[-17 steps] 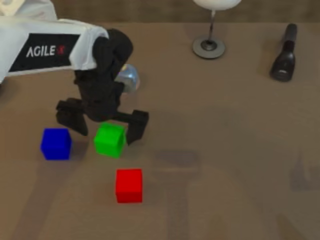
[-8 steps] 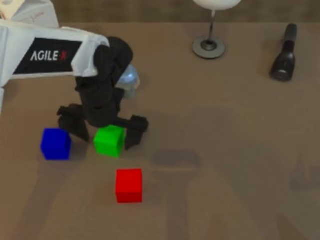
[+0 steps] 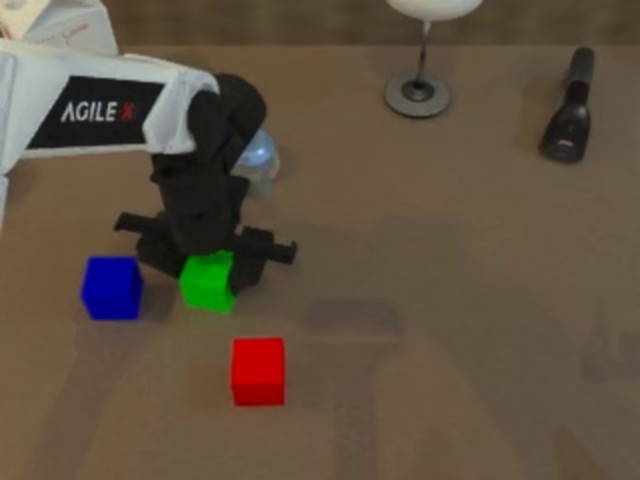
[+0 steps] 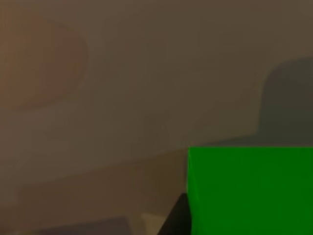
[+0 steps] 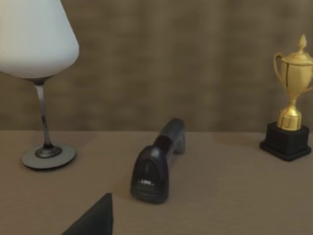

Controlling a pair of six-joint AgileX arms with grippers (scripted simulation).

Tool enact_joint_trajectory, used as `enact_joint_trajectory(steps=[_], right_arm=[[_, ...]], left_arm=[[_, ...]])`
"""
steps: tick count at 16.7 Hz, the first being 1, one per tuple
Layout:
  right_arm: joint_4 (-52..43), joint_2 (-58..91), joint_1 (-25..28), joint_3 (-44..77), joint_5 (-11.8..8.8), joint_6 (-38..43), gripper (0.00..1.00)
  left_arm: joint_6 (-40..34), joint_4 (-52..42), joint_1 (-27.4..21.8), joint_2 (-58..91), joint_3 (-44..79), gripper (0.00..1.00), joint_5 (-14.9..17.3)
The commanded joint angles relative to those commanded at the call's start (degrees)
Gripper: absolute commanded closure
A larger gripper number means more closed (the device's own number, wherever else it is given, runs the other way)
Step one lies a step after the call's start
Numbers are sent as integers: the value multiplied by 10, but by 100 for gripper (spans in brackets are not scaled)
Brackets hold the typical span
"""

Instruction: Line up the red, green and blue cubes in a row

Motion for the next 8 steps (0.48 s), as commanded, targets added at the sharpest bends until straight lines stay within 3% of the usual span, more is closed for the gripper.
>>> enact_joint_trajectory(steps=[2,8], right_arm=[[0,0,0,0,0,0,0],[0,0,0,0,0,0,0]], left_arm=[[0,0,0,0,0,98,0],[0,0,0,0,0,100,0]])
